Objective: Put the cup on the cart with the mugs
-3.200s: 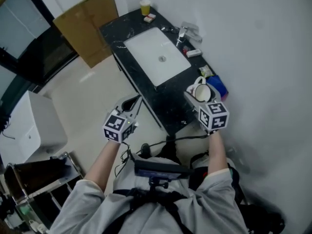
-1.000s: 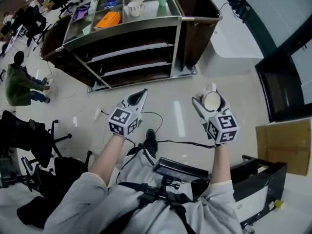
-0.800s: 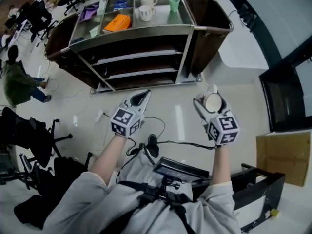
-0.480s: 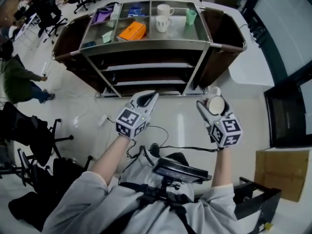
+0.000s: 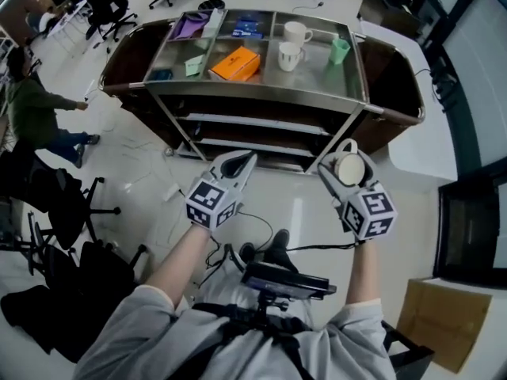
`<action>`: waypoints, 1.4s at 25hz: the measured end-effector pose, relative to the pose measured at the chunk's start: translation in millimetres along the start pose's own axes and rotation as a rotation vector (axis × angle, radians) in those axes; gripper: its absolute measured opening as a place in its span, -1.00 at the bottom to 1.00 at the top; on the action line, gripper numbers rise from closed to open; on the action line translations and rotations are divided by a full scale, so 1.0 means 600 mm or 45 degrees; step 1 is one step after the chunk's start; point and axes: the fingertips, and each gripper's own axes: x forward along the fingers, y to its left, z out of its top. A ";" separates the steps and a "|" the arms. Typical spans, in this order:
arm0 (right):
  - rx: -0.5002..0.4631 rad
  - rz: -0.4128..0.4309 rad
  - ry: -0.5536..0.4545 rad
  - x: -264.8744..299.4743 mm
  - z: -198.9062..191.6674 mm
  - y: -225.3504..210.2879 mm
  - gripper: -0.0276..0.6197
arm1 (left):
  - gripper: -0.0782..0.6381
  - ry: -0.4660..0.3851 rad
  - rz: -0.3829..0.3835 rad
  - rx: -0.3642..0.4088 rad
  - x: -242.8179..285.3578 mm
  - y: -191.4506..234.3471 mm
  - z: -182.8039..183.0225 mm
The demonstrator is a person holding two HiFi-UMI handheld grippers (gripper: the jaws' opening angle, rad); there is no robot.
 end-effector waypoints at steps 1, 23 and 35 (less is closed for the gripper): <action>-0.012 0.020 0.002 0.013 0.010 -0.008 0.43 | -0.78 -0.007 0.020 -0.006 0.008 0.006 0.006; -0.091 0.075 0.003 0.285 0.204 -0.183 0.43 | -0.78 -0.121 -0.006 0.069 0.218 0.137 0.190; -0.096 -0.005 0.200 0.457 0.204 -0.282 0.43 | -0.78 -0.117 -0.175 0.075 0.344 0.211 0.229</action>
